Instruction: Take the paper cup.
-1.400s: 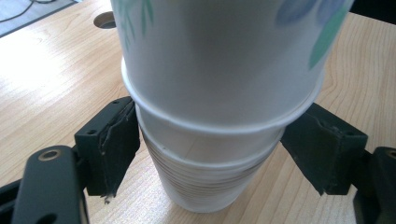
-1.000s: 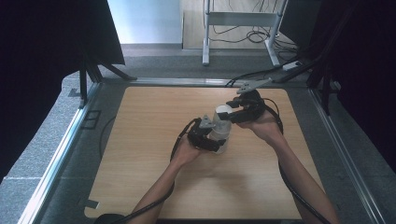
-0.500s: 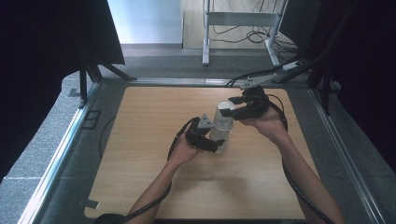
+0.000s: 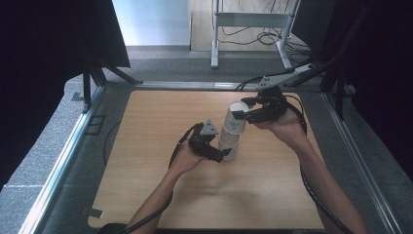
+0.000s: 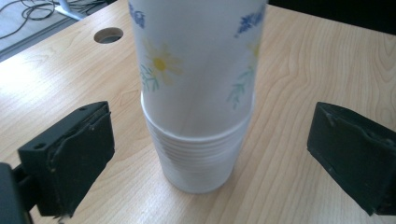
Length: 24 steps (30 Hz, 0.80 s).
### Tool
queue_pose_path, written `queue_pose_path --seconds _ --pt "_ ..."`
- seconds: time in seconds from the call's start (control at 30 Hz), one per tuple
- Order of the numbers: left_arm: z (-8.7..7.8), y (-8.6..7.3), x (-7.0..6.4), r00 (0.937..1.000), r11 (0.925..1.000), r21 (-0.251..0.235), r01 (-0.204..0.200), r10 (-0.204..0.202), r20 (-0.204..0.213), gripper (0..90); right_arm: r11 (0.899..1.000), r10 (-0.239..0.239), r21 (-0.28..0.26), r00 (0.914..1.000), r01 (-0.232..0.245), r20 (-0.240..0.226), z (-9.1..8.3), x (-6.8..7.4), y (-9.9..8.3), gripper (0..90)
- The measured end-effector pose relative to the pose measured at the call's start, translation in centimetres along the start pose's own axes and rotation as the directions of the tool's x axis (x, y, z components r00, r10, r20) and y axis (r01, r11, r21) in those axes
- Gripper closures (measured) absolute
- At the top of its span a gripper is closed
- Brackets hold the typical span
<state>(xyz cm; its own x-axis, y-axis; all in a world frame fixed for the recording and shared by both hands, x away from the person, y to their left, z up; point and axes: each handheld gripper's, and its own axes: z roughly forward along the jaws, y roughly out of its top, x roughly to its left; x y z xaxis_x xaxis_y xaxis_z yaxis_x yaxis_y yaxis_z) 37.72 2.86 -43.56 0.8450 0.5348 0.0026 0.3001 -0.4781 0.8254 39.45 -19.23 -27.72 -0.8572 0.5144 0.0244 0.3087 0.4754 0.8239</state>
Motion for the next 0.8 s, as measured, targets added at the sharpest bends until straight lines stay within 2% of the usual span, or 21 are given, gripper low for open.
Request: queue_pose_path --seconds 0.23,0.4,0.5,0.8 --pt "-0.9 -0.2 -0.4 0.9995 0.9996 0.021 0.020 -0.020 0.025 0.9 1.000 -0.009 0.001 0.9998 0.009 -0.017 -1.0 0.8 -0.2 37.2" --pt "-1.4 -0.5 -0.8 0.9987 0.9991 0.038 0.018 -0.020 0.048 0.0 1.000 -0.018 0.001 0.9993 0.018 -0.032 -1.7 1.4 -0.6 37.3" --pt "-1.7 -0.8 -1.1 0.9964 0.9988 0.042 0.025 -0.028 0.080 0.0 1.000 -0.024 -0.001 0.9989 0.024 -0.039 -2.1 1.7 -0.9 37.2" --pt "-2.5 -1.2 -2.1 0.9923 0.9999 0.003 0.011 -0.012 0.124 0.0 0.999 -0.035 -0.006 0.9972 0.035 -0.066 -2.6 2.7 -2.4 37.2"
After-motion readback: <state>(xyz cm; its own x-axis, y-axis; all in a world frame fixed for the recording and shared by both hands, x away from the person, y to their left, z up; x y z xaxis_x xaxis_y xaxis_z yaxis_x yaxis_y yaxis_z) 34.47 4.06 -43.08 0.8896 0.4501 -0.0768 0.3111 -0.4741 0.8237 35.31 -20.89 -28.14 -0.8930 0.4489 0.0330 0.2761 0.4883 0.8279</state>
